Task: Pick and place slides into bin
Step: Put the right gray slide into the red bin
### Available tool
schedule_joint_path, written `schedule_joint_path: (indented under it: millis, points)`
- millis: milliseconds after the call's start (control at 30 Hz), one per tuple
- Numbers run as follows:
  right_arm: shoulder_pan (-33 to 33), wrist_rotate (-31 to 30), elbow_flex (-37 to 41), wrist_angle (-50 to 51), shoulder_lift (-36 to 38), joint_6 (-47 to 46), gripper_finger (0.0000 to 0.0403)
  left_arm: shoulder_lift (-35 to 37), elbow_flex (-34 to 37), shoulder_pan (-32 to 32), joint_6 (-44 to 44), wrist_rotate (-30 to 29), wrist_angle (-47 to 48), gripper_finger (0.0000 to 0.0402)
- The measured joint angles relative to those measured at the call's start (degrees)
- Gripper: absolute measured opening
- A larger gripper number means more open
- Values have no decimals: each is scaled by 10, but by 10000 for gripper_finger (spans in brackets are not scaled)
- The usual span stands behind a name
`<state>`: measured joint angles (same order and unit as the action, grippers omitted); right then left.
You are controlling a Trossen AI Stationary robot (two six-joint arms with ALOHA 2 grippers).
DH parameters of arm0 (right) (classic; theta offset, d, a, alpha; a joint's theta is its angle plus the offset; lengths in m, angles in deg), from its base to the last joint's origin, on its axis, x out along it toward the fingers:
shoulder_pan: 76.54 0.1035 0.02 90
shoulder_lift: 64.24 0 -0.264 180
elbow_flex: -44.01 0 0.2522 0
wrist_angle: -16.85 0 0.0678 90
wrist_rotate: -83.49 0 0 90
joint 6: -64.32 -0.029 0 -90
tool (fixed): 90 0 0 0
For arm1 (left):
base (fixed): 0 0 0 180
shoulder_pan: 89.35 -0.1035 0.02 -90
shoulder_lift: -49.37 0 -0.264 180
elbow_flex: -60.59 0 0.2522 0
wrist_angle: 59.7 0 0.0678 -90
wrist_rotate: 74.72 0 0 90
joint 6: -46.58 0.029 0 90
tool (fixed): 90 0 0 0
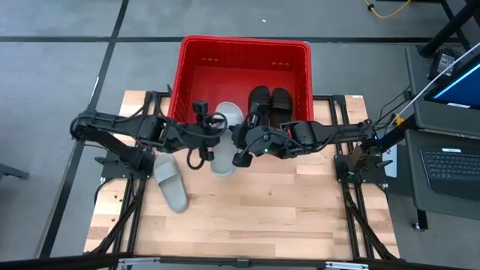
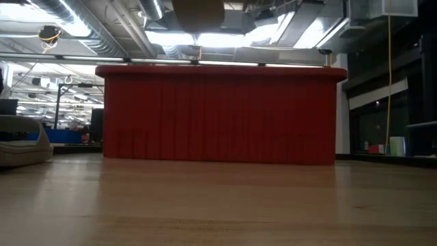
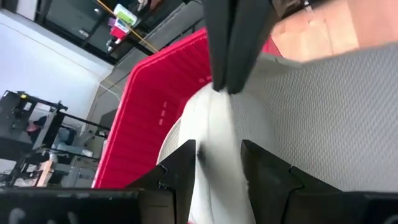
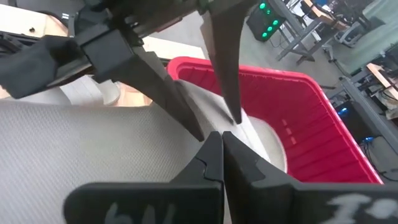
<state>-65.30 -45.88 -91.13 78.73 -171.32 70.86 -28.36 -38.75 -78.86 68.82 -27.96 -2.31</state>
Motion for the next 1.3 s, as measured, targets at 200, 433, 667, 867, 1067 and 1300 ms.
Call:
schedule_joint_path:
  millis: [200,433,667,867,1067,1300]
  points:
    - [0,0,0,0,0,0,0,3,0,0,0,-3,-17,113]
    - [0,0,0,0,0,0,0,3,0,0,4,-3,-19,76]
    - [0,0,0,0,0,0,0,3,0,4,15,-3,-18,32]
    - [1,1,0,1,0,0,0,3,0,13,36,0,-15,9]
    - [0,0,0,-11,0,2,12,2,0,19,41,-49,-16,7]
    - [0,-3,0,-10,0,28,76,10,0,19,41,-64,-11,5]
